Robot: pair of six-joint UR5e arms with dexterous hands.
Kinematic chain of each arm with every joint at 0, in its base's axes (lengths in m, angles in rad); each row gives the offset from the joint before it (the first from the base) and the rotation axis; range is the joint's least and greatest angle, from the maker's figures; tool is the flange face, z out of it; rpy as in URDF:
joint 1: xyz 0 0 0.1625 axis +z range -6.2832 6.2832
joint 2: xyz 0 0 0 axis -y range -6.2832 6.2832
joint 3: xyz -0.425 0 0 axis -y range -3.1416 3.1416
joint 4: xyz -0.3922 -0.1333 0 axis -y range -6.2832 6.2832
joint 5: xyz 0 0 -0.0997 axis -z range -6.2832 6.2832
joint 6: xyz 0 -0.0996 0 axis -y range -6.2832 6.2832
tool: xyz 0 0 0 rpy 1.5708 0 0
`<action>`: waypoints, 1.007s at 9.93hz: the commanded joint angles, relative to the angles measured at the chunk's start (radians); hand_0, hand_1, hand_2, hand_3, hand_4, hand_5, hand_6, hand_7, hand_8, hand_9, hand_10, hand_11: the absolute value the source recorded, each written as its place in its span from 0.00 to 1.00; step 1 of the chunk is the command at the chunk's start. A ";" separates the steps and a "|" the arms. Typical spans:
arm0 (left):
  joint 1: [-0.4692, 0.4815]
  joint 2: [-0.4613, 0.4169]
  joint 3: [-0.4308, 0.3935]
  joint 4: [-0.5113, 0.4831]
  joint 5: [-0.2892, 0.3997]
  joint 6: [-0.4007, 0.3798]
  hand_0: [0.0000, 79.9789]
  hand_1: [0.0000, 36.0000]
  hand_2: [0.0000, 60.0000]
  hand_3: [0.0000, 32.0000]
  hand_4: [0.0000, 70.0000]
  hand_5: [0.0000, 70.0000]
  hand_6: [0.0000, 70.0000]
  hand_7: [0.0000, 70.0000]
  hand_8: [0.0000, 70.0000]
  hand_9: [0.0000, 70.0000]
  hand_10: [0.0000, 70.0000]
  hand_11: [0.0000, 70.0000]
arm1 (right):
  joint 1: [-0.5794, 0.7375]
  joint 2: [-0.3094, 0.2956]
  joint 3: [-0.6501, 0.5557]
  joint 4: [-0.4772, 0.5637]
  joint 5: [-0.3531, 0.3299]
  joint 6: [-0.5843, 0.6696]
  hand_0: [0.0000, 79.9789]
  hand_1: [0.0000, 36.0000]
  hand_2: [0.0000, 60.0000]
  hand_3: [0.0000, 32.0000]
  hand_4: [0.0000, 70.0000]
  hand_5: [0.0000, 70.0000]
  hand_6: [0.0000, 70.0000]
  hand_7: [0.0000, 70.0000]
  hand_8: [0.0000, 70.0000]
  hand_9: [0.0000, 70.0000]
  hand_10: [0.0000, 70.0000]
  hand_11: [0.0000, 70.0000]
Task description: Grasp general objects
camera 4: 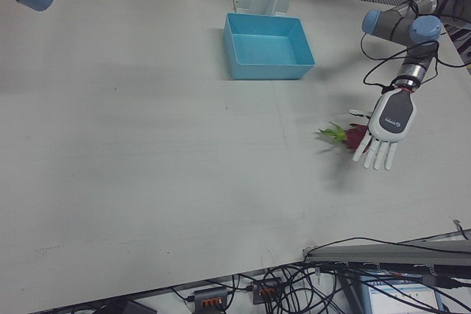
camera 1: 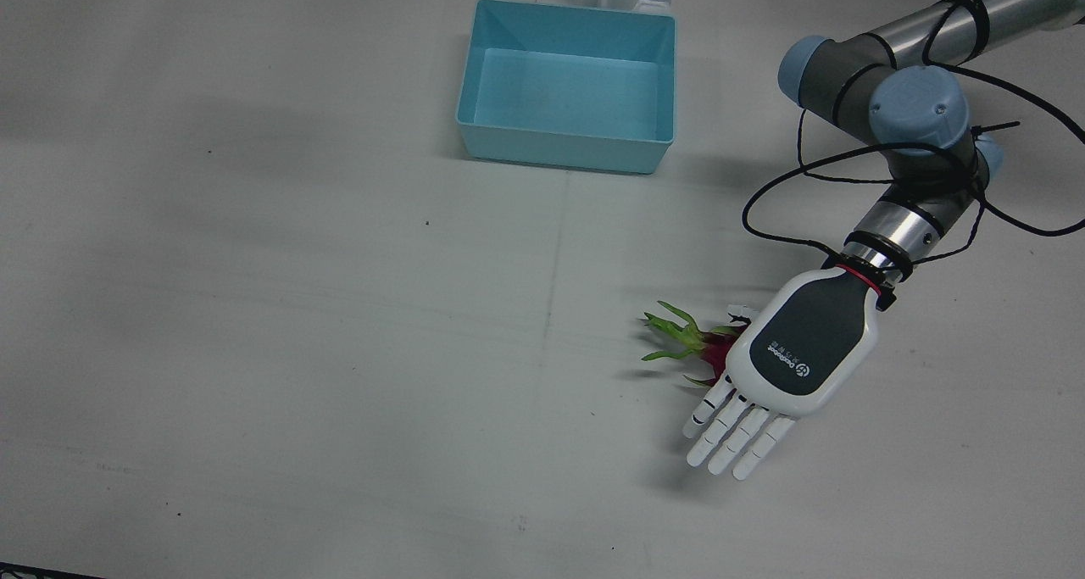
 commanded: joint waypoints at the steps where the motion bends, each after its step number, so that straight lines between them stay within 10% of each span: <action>1: 0.030 -0.013 -0.015 0.076 -0.001 0.076 0.70 0.83 0.27 1.00 0.00 0.00 0.00 0.06 0.00 0.00 0.00 0.00 | 0.000 0.000 0.000 0.000 0.000 0.000 0.00 0.00 0.00 0.00 0.00 0.00 0.00 0.00 0.00 0.00 0.00 0.00; 4: 0.062 0.007 0.010 0.047 -0.061 0.132 0.78 1.00 0.33 1.00 0.00 0.00 0.00 0.07 0.00 0.00 0.00 0.00 | 0.000 0.000 0.000 0.000 0.000 0.000 0.00 0.00 0.00 0.00 0.00 0.00 0.00 0.00 0.00 0.00 0.00 0.00; 10: -0.003 0.004 0.098 -0.005 -0.061 0.129 0.74 0.91 0.28 1.00 0.00 0.00 0.00 0.06 0.00 0.00 0.00 0.00 | 0.000 0.000 0.000 0.000 0.000 -0.002 0.00 0.00 0.00 0.00 0.00 0.00 0.00 0.00 0.00 0.00 0.00 0.00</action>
